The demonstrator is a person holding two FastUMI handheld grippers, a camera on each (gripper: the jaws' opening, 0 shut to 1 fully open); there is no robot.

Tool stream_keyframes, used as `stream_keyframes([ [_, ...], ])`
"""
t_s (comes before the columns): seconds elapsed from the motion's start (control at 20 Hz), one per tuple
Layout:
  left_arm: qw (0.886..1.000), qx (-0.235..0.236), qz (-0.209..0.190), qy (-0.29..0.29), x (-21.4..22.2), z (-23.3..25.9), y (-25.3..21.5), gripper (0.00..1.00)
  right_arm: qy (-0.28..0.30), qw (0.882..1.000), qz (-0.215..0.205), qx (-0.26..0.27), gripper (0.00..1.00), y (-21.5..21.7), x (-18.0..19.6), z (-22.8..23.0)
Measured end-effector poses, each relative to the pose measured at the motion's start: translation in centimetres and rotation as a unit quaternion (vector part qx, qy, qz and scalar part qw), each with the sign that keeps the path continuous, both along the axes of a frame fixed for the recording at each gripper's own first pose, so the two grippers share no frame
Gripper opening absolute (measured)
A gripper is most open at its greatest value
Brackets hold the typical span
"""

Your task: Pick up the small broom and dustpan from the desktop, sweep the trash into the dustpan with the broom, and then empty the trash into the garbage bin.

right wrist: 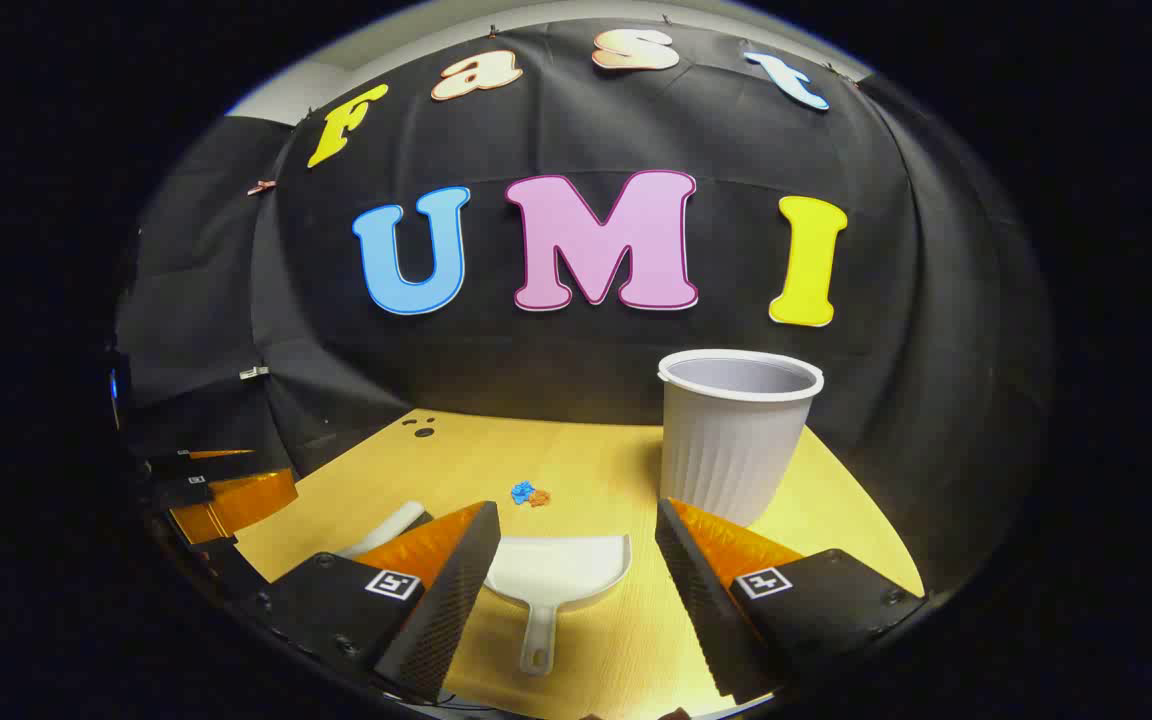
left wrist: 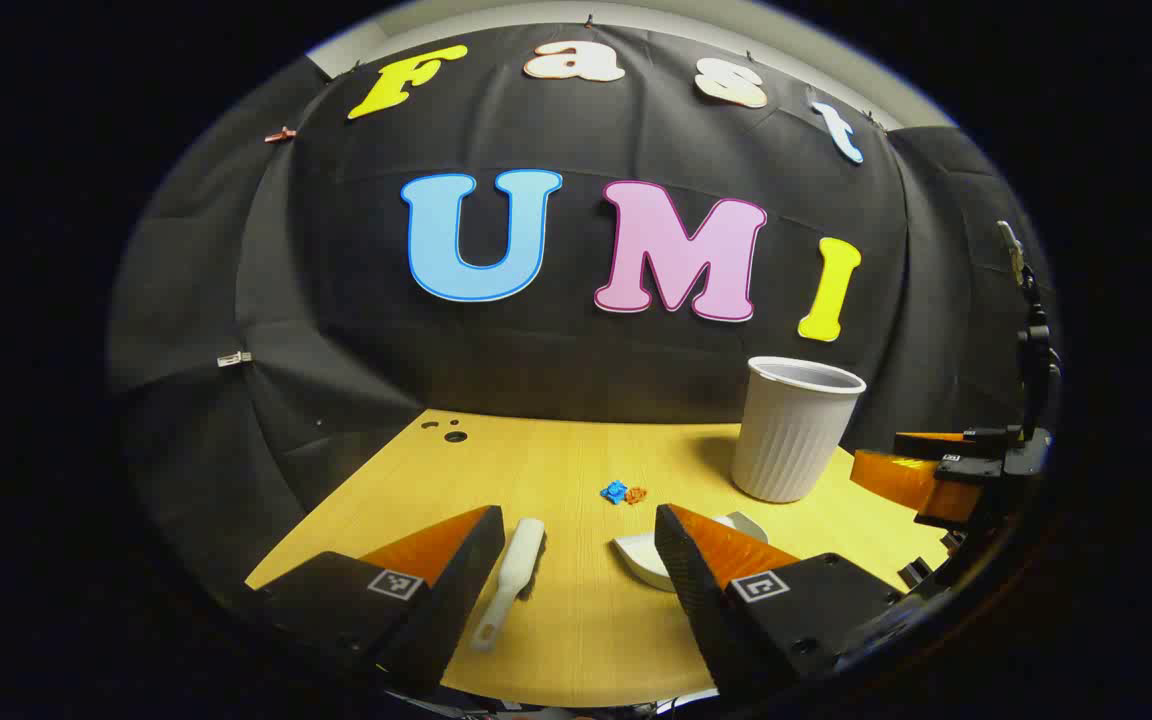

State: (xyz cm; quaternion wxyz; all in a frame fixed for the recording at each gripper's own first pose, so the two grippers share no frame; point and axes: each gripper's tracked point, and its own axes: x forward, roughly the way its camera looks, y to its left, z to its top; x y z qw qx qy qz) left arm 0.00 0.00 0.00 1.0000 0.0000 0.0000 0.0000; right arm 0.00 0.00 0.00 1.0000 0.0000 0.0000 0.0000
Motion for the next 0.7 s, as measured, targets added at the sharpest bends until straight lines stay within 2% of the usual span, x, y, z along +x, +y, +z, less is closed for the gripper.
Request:
stream_keyframes([
  [0.35, 0.999, -0.022, -0.005, 0.022, 1.1, -0.9, 0.7, 0.96, 0.012, 1.0, -0.003, 0.001, 0.98, 0.3, 1.7, -0.6],
  [0.7, 0.997, -0.057, -0.006, 0.055, 2.1, -3.0, 1.6, 0.96, 0.025, 0.999, 0.02, -0.008, 0.98, 1.8, 2.4, -1.4],
])
